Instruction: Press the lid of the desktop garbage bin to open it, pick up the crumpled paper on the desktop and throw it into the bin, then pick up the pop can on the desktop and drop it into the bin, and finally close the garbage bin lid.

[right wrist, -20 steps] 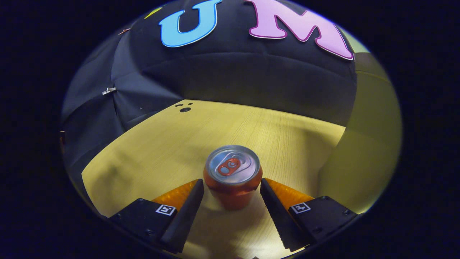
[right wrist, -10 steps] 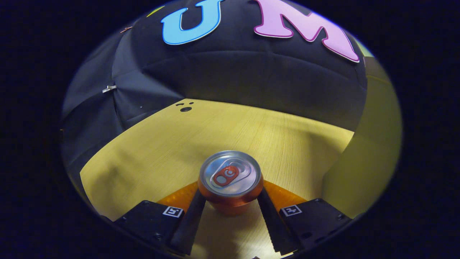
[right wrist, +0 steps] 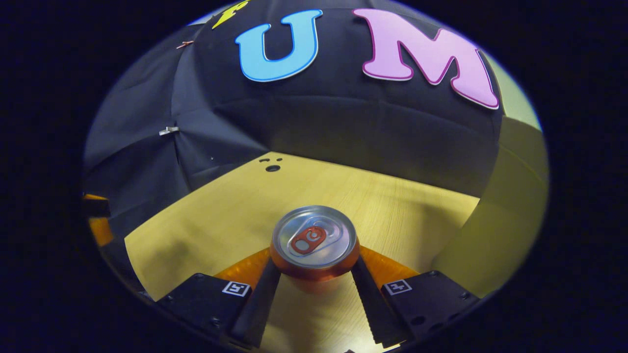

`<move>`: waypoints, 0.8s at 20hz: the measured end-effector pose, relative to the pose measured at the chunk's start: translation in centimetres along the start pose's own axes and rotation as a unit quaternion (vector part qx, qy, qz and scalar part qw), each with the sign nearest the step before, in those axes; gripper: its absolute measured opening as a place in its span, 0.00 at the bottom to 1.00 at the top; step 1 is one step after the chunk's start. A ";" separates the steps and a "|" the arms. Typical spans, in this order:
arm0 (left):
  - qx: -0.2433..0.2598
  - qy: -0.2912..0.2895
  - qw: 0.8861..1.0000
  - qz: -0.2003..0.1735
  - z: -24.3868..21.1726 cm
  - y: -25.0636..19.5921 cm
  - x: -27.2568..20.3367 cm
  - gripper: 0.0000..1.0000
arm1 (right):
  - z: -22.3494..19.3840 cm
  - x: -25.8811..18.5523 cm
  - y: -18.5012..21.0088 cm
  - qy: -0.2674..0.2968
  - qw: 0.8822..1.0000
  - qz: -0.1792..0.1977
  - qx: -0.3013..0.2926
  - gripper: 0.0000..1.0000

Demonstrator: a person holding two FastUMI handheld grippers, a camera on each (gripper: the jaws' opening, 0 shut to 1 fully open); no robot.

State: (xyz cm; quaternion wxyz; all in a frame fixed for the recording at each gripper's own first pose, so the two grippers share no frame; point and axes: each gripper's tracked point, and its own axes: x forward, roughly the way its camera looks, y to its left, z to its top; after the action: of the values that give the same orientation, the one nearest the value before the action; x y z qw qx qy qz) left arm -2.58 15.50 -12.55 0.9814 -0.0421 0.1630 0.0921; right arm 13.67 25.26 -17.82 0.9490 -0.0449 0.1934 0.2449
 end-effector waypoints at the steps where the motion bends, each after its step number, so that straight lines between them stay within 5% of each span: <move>1: 0.001 -0.001 1.000 -0.002 -0.2 -0.1 -0.2 0.96 | 1.0 -0.6 0.1 -0.008 1.000 0.003 -0.001 0.83; 9: 0.005 -0.020 0.999 -0.026 0.5 -1.2 -0.4 0.96 | 11.1 -7.6 -1.0 -0.086 0.996 0.010 -0.029 0.83; 16: 0.024 -0.032 0.998 -0.054 1.1 -3.2 -0.2 0.96 | 16.0 -12.7 -3.6 -0.133 0.990 -0.014 -0.037 0.83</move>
State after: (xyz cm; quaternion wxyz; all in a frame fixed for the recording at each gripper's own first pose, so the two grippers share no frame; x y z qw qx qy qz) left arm -1.81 12.42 -11.29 0.9904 -0.0245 0.1312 0.0362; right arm 10.64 19.30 1.83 0.9673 -0.0494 0.0555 0.2425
